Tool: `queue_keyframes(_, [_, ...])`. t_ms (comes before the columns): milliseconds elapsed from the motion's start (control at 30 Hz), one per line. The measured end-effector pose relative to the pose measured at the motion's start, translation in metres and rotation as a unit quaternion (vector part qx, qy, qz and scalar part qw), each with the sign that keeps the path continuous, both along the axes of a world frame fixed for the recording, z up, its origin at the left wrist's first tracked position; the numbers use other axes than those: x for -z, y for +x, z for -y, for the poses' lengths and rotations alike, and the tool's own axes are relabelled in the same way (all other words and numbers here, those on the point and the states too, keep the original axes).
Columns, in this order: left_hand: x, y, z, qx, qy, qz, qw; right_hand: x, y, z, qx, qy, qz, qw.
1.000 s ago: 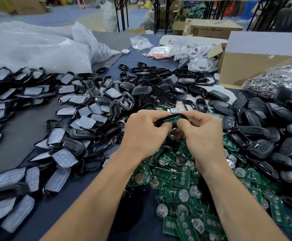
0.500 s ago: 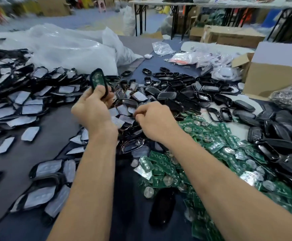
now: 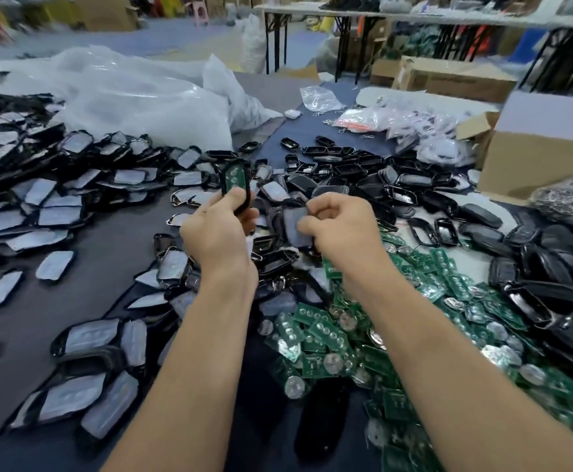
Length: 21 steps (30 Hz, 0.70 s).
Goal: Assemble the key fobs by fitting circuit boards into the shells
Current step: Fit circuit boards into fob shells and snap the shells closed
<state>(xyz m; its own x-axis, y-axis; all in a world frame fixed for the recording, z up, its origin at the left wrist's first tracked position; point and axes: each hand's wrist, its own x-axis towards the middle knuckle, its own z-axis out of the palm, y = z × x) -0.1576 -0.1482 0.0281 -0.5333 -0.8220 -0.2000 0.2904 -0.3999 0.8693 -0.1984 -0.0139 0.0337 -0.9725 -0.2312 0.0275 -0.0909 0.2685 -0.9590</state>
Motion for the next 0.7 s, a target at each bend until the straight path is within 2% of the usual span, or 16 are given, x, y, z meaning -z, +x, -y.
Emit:
queue_keyframes(67, [0.003, -0.001, -0.018, 0.052, -0.025, 0.017, 0.998, 0.002, 0.010, -0.043, -0.002, -0.085, 0.068, 0.994])
queue_keyframes(200, [0.004, 0.000, -0.052, 0.139, -0.057, 0.043, 0.988, 0.010, 0.033, -0.103, 0.007, -0.156, 0.134, 0.979])
queue_keyframes(367, [0.011, 0.011, -0.089, 0.220, -0.179, 0.043, 0.958, 0.012, 0.039, -0.124, 0.027, -0.209, 0.133, 0.969])
queue_keyframes(700, [0.014, 0.013, -0.101, 0.300, -0.230, 0.062, 0.924, 0.014, 0.043, -0.126, 0.031, -0.274, 0.123, 0.953])
